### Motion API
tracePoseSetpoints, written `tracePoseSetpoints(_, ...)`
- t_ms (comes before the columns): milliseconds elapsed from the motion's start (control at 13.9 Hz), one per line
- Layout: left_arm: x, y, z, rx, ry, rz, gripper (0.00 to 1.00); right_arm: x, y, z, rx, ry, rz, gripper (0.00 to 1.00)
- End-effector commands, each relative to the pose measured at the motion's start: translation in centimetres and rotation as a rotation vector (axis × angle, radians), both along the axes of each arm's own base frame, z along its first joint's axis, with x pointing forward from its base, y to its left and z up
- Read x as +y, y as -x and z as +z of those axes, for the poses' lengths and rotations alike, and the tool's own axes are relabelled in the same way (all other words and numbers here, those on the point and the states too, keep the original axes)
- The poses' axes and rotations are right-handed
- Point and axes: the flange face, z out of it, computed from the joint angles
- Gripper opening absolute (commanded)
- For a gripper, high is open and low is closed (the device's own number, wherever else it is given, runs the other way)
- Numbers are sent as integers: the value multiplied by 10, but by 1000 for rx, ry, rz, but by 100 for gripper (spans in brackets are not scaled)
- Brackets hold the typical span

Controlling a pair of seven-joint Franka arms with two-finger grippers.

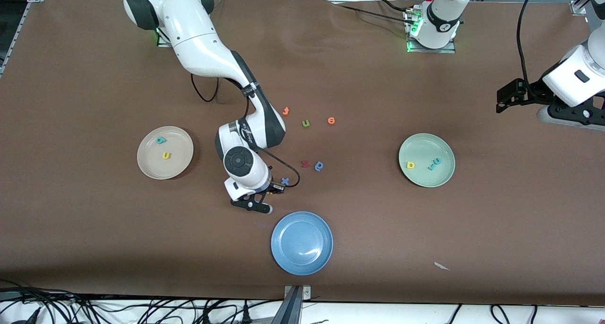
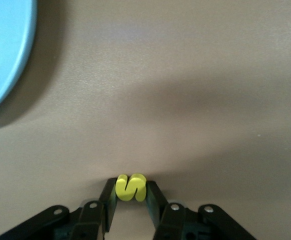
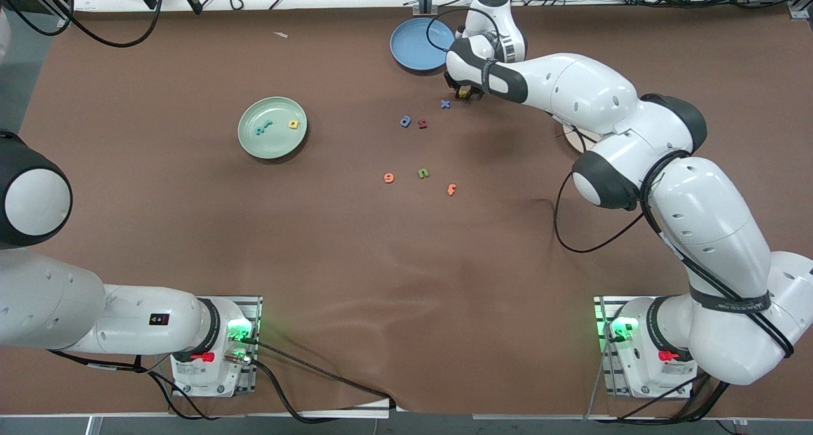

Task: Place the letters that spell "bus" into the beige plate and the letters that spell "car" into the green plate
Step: 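Lift the yellow s with the right gripper toward the beige plate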

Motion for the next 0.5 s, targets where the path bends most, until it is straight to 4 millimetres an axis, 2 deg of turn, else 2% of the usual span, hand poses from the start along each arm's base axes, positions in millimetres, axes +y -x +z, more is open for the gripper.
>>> tracePoseSetpoints(0, -3, 4, 8, 0, 2, -12, 100, -14, -5, -2, 41, 40, 5, 21)
tracePoseSetpoints(144, -1, 4, 8, 0, 2, -10, 100, -24, -7, 14, 65, 66, 27, 21)
tracePoseSetpoints(432, -3, 4, 8, 0, 2, -13, 100, -27, -8, 28, 80, 74, 39, 21)
